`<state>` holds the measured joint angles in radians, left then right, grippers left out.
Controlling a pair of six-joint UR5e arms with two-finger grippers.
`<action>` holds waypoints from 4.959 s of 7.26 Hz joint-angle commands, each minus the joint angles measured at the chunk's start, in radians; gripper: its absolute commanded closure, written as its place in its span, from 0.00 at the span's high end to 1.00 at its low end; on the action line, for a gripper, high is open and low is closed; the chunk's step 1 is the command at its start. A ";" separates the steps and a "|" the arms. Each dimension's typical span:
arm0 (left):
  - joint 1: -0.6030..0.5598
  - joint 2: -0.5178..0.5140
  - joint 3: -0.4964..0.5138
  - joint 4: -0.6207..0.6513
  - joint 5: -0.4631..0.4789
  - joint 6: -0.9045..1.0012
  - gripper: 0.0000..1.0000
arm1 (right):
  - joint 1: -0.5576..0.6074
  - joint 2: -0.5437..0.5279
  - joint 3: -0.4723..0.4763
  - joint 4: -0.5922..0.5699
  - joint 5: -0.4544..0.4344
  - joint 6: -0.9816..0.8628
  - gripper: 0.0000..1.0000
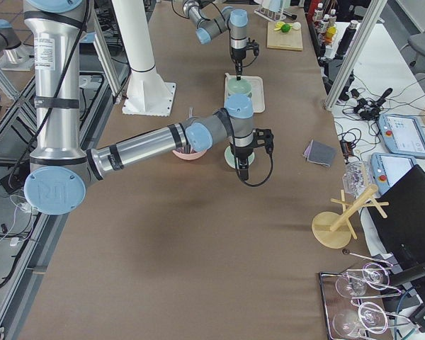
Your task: Stack green bowls together
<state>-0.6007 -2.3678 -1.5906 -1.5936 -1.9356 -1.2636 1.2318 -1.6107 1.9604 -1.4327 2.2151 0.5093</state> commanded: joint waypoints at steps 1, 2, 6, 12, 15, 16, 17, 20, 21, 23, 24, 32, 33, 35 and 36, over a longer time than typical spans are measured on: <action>0.001 0.005 0.004 -0.008 0.001 0.001 0.00 | 0.000 0.000 0.000 0.000 0.000 0.000 1.00; 0.001 0.005 0.006 -0.011 0.001 0.001 0.00 | 0.000 0.000 0.000 0.000 0.000 0.000 1.00; 0.001 0.004 0.012 -0.016 0.000 0.007 0.00 | 0.000 0.000 0.000 0.000 -0.002 0.000 1.00; 0.001 0.010 0.074 -0.105 0.000 0.009 0.00 | 0.000 0.000 -0.002 0.000 -0.003 0.000 1.00; 0.001 0.012 0.075 -0.108 0.000 0.010 0.00 | -0.002 0.000 -0.002 0.000 -0.003 0.000 1.00; 0.001 0.012 0.081 -0.111 0.001 0.010 0.00 | -0.002 0.000 -0.002 0.000 -0.003 0.000 1.00; 0.001 0.013 0.098 -0.143 0.001 0.010 0.00 | -0.002 0.000 -0.002 0.000 -0.003 0.000 1.00; 0.001 0.013 0.129 -0.200 0.000 0.012 0.00 | -0.002 0.000 -0.002 0.000 -0.003 0.000 1.00; 0.001 0.013 0.129 -0.200 0.000 0.012 0.00 | -0.002 0.000 -0.002 0.000 -0.003 0.000 1.00; 0.001 0.013 0.126 -0.200 -0.002 0.016 0.31 | -0.002 0.000 -0.002 0.000 -0.002 0.000 1.00; 0.001 0.013 0.123 -0.198 0.000 0.017 0.79 | -0.002 0.000 -0.002 0.000 -0.003 0.000 1.00; -0.360 0.267 -0.319 0.238 -0.188 0.670 0.98 | -0.055 0.018 -0.011 0.049 -0.006 0.094 1.00; -0.513 0.379 -0.310 0.238 -0.345 0.889 0.98 | -0.083 0.044 -0.017 0.046 -0.024 0.183 1.00; -0.760 0.591 -0.194 0.213 -0.491 0.995 0.98 | -0.194 0.077 -0.035 0.046 -0.122 0.350 0.99; -0.815 0.614 -0.133 0.202 -0.377 1.179 0.98 | -0.208 0.099 -0.072 0.055 -0.124 0.363 0.99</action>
<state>-1.3093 -1.8187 -1.8034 -1.3747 -2.3705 -0.2596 1.0618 -1.5370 1.9230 -1.3854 2.1167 0.8205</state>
